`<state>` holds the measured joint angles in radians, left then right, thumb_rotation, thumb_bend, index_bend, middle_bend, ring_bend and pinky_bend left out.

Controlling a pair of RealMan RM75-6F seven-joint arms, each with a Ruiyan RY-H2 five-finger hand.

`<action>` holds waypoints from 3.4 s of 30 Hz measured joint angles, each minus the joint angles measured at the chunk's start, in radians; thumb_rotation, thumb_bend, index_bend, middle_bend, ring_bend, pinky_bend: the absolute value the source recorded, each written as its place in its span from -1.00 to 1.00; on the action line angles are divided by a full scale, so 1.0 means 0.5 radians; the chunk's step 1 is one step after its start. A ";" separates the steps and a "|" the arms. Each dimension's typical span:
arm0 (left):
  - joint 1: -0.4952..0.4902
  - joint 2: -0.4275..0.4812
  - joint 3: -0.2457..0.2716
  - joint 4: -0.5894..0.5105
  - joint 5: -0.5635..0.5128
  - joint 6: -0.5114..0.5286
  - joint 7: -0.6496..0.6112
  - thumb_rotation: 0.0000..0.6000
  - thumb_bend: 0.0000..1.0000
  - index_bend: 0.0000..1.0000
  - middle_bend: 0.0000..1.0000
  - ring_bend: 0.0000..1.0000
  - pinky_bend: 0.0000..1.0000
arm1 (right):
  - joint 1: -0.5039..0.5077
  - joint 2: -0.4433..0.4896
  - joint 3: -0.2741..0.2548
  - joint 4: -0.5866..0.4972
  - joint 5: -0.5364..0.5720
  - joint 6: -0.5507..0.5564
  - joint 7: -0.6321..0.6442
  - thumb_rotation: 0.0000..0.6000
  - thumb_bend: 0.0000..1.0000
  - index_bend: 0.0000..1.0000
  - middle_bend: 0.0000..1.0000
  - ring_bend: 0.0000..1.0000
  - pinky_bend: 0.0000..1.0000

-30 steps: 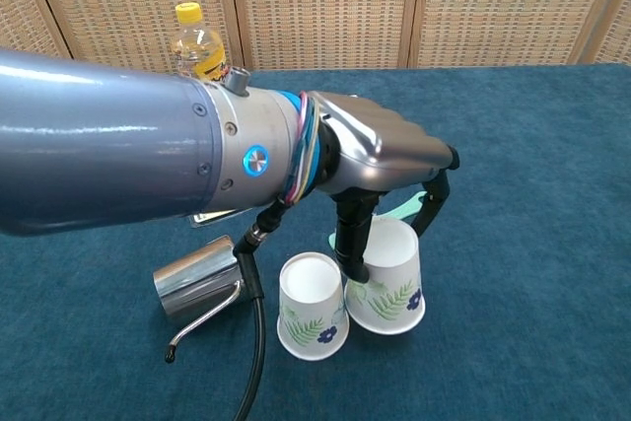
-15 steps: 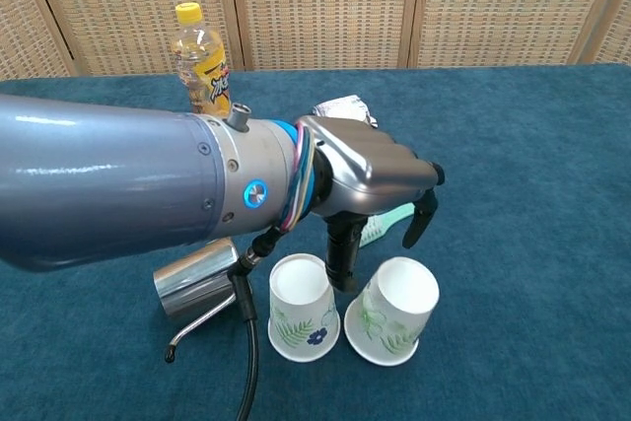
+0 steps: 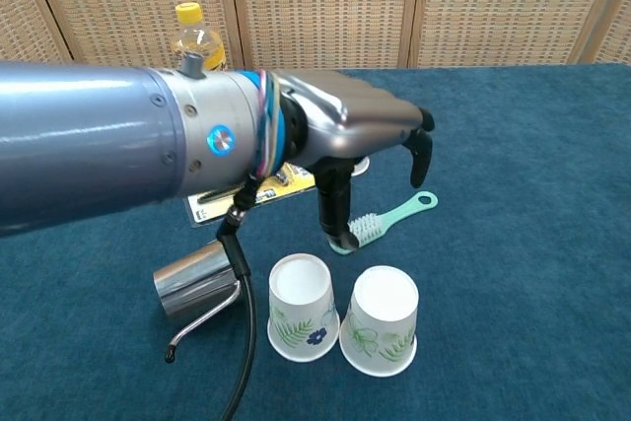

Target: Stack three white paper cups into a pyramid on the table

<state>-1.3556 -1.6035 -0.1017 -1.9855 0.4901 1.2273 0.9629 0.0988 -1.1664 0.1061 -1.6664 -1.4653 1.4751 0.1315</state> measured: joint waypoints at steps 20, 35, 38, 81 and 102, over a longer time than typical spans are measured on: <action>1.121 0.593 0.678 -0.093 1.448 0.816 -0.826 1.00 -0.55 -0.52 -1.00 -1.00 -1.00 | 0.017 -0.059 -0.028 -0.026 -0.031 -0.014 -0.200 1.00 -0.86 -0.85 -1.00 -1.00 -1.00; 1.923 0.609 0.877 0.529 1.858 1.152 -1.295 1.00 -0.55 -0.53 -1.00 -1.00 -1.00 | 0.035 -0.118 -0.045 -0.028 -0.078 -0.009 -0.364 1.00 -0.86 -0.85 -1.00 -1.00 -1.00; 2.007 0.591 0.870 0.630 1.893 1.152 -1.347 1.00 -0.55 -0.53 -1.00 -1.00 -1.00 | 0.054 -0.138 -0.047 -0.030 -0.091 -0.029 -0.407 1.00 -0.86 -0.85 -1.00 -1.00 -1.00; 2.248 0.545 0.401 1.000 1.928 0.577 -1.675 1.00 -0.55 -0.53 -1.00 -1.00 -1.00 | 1.768 -1.164 0.693 0.739 1.227 -1.207 -1.548 1.00 -0.86 -0.69 -1.00 -1.00 -1.00; 2.264 0.499 0.290 1.083 1.914 0.392 -1.671 1.00 -0.55 -0.53 -1.00 -1.00 -1.00 | 2.009 -1.394 0.590 1.506 1.314 -1.514 -1.243 1.00 -0.86 -0.44 -1.00 -1.00 -1.00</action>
<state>-0.2235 -1.3539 0.0430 -1.4439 1.4473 1.4233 0.1274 1.1035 -1.8632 0.4010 -0.9133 -0.8085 0.7183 -0.4903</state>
